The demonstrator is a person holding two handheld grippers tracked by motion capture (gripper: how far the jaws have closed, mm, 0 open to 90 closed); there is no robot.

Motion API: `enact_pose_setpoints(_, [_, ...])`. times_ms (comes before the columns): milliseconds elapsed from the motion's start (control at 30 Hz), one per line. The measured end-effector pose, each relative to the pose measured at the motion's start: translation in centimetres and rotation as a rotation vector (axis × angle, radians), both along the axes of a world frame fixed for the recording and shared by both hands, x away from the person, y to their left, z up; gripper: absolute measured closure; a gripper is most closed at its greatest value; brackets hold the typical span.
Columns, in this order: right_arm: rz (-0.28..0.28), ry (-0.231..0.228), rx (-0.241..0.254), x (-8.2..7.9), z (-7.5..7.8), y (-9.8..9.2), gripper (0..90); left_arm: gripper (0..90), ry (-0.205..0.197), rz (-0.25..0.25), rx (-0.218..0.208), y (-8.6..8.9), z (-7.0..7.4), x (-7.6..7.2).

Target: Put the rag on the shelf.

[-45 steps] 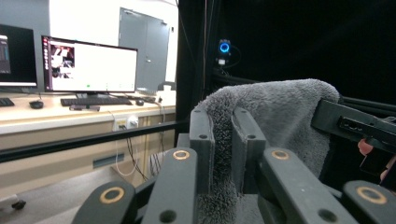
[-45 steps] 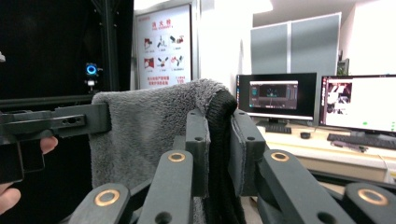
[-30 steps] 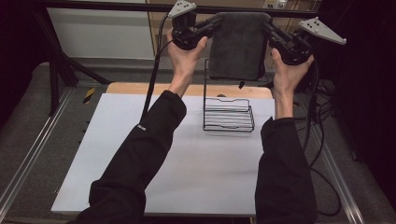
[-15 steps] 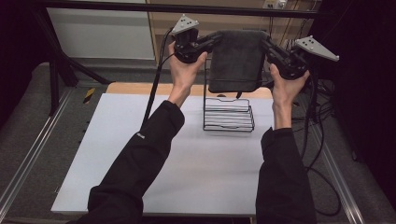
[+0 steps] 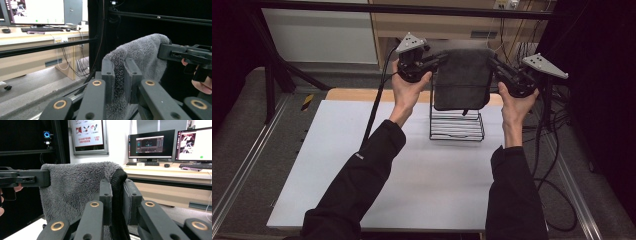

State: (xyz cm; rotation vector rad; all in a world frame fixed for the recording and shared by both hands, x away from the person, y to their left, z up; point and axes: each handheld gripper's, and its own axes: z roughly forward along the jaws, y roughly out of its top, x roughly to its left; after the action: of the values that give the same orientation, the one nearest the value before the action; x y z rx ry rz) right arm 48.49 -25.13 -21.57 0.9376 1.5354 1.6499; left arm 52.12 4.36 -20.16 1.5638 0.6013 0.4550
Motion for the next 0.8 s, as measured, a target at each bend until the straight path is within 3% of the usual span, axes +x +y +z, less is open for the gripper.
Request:
enact_pose_setpoints(367, [0.018, 0.020, -0.044, -1.0, -0.5, -0.3, 79.9, 79.8, 0.015, -0.025, 0.026, 0.2, -1.0, -0.7])
enact_pose_setpoints(800, [0.045, 0.041, -0.046, -2.9, -1.9, -0.7, 79.7, 79.0, 0.045, -0.062, 0.059, 0.1, -1.6, -2.7])
